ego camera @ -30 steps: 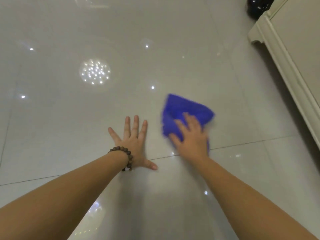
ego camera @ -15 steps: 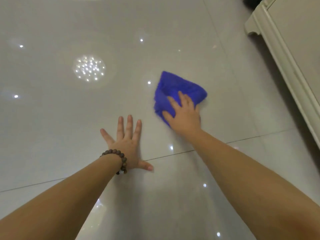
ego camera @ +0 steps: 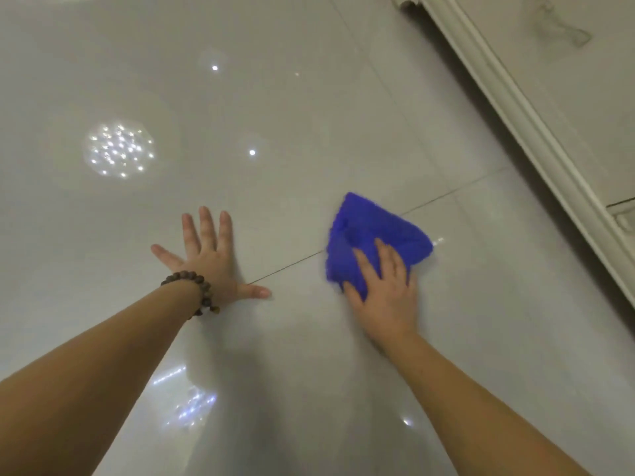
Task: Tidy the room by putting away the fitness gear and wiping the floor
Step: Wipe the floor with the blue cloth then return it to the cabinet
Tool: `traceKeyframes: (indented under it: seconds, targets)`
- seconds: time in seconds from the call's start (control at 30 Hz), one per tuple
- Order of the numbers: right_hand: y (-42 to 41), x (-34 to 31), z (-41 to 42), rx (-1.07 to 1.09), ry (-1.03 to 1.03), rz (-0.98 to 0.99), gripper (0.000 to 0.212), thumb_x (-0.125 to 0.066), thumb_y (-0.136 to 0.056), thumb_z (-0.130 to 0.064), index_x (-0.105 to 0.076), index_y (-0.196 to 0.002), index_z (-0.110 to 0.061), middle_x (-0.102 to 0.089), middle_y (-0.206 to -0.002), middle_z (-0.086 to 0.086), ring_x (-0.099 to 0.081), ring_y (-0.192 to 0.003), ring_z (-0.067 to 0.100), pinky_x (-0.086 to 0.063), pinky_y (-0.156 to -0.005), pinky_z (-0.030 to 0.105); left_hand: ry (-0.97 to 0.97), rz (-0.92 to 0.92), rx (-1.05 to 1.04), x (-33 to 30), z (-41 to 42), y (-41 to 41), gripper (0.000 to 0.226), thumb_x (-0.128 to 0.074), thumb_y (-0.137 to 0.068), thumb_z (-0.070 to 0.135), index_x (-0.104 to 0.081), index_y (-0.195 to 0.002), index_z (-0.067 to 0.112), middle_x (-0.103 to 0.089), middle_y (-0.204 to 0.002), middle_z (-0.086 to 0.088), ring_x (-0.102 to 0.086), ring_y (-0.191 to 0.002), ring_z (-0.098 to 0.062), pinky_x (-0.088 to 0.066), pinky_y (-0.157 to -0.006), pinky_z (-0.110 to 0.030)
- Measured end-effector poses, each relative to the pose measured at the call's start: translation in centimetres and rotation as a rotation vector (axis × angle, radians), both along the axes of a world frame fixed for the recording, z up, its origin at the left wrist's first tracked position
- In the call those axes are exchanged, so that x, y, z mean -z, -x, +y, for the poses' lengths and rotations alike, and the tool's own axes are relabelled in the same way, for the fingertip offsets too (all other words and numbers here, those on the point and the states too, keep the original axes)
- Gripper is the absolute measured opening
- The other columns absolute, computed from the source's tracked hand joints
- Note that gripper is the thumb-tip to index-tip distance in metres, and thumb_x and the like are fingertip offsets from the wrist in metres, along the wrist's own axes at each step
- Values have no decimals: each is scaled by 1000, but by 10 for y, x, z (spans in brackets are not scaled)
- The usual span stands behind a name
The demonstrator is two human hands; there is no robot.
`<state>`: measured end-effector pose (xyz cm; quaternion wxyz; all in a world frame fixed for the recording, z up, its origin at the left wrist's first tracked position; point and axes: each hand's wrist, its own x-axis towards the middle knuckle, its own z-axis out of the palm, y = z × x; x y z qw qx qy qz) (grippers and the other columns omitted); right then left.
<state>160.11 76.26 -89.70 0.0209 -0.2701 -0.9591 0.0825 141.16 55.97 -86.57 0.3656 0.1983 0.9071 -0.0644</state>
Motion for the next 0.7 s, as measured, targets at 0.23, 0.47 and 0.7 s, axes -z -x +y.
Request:
traceKeyframes:
  seconds: [0.23, 0.47, 0.7]
  targets:
    - [-98, -10, 86, 366, 18, -83, 64, -39, -84, -54, -45, -140, -25, -31, -153, 7, -30, -138, 30, -30, -108, 49, -39, 53, 30, -7, -2, -11, 151, -38, -35, 101, 38, -140, 23, 43, -149, -5, 35, -138, -32, 0, -101, -78]
    - [-66, -1, -47, -13, 38, 38, 55, -47, -81, -49, -53, -133, -32, -39, -149, 4, -34, -136, 25, -29, -104, 44, -38, 80, 36, -4, -3, -9, 151, -39, -35, 101, 35, -142, 24, 39, -151, -3, 32, -140, -31, -1, -101, -79]
    - [-207, -10, 75, 872, 84, -27, 65, -36, -88, -54, -36, -146, -25, -23, -156, 7, -22, -141, 31, -21, -111, 47, -59, 150, 64, -2, -5, -15, 151, -39, -33, 100, 27, -146, 24, 30, -156, -3, 24, -144, -29, -4, -100, -80]
